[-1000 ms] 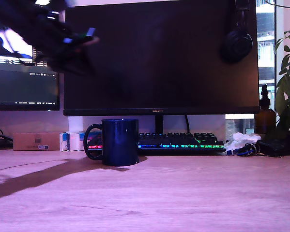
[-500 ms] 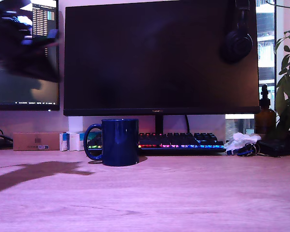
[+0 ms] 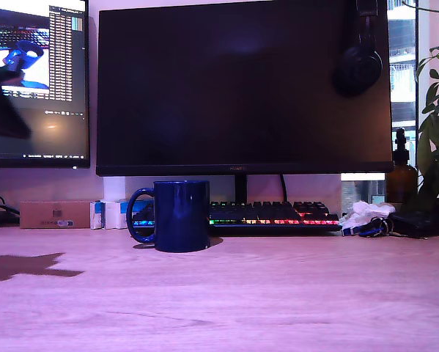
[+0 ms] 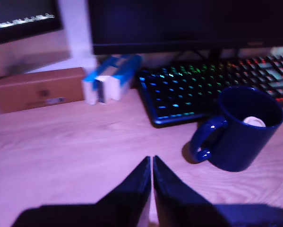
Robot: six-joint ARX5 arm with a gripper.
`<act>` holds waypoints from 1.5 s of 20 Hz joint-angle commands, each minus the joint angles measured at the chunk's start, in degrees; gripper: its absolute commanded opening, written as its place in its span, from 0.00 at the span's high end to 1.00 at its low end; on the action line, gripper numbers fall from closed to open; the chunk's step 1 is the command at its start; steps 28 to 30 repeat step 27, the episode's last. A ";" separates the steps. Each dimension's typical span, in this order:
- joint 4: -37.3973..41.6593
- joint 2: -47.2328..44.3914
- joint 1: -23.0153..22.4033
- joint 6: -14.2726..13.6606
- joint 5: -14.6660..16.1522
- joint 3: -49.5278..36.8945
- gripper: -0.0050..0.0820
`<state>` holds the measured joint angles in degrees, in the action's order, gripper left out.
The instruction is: Pick up the coffee capsules on the table and drop them inside the coffee cup
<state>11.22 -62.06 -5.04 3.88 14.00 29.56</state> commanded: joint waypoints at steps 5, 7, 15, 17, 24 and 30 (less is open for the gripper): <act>0.83 8.24 1.95 2.62 2.16 -8.22 0.96; 0.57 12.09 1.95 4.26 2.29 -10.88 0.96; -10.64 30.34 1.92 6.10 3.10 -14.80 0.96; -13.77 34.88 1.92 6.80 2.97 -14.80 0.96; -20.52 47.87 1.92 7.32 1.84 -14.80 0.96; -20.63 51.15 1.92 7.32 1.84 -14.78 0.96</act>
